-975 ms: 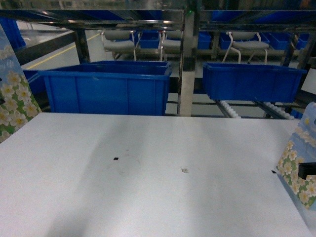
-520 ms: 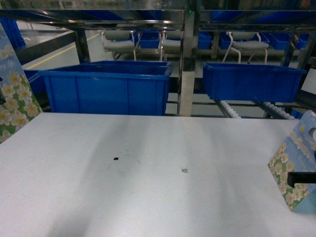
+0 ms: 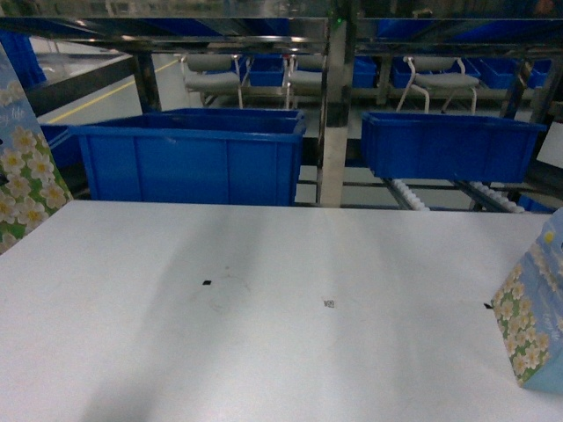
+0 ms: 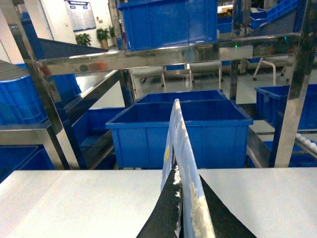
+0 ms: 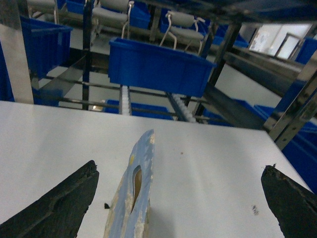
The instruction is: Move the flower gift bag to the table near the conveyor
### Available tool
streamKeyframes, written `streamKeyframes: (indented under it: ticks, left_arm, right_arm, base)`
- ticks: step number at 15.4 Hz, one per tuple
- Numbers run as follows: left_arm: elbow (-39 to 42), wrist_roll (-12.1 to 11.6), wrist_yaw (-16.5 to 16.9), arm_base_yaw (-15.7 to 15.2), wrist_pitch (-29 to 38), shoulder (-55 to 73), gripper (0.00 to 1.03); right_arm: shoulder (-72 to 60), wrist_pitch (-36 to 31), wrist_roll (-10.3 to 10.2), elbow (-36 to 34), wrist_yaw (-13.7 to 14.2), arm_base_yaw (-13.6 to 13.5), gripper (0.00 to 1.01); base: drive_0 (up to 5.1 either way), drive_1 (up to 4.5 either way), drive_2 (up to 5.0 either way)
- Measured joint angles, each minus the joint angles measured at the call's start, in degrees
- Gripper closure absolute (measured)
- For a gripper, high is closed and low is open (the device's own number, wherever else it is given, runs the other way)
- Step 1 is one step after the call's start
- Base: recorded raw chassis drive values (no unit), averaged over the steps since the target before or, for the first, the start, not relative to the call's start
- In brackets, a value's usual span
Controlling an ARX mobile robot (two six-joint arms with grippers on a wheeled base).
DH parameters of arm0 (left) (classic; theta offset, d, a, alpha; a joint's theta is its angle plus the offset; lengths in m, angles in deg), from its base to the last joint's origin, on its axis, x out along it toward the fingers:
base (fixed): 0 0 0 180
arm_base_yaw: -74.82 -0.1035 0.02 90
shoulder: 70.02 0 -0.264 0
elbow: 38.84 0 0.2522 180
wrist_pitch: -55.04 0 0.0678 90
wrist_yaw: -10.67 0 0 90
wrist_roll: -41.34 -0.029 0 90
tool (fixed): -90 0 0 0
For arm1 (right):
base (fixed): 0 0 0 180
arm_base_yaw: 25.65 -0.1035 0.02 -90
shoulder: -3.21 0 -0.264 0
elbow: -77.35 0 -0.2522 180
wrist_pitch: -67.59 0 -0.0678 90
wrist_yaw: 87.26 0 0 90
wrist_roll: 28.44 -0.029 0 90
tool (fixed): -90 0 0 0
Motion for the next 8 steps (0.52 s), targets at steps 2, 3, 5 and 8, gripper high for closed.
streamKeyframes:
  ticks: [2,3,5,8]
  left_arm:
    - [-0.02,0.00,0.00,0.00,-0.02,0.00,1.01]
    - [0.00,0.00,0.00,0.00,-0.02,0.00,1.01]
    - [0.00,0.00,0.00,0.00,-0.02,0.00,1.01]
    - [0.00,0.00,0.00,0.00,0.00,0.00,1.01]
  right_arm:
    - [5.73,0.00,4.09,-4.02,1.05,-2.49,0.03]
    - [9.07,0.44,5.53,-6.34,2.27,-3.52,0.03]
    - [18.93,0.37,7.04,-10.47,4.33,-5.16,0.03]
    - [36.72,11.58,7.52,-15.65,8.24,-9.77,0.03]
  base:
    - [0.0,0.00,0.0]
    - [0.0,0.00,0.0]
    - [0.0,0.00,0.0]
    - [0.0,0.00,0.0]
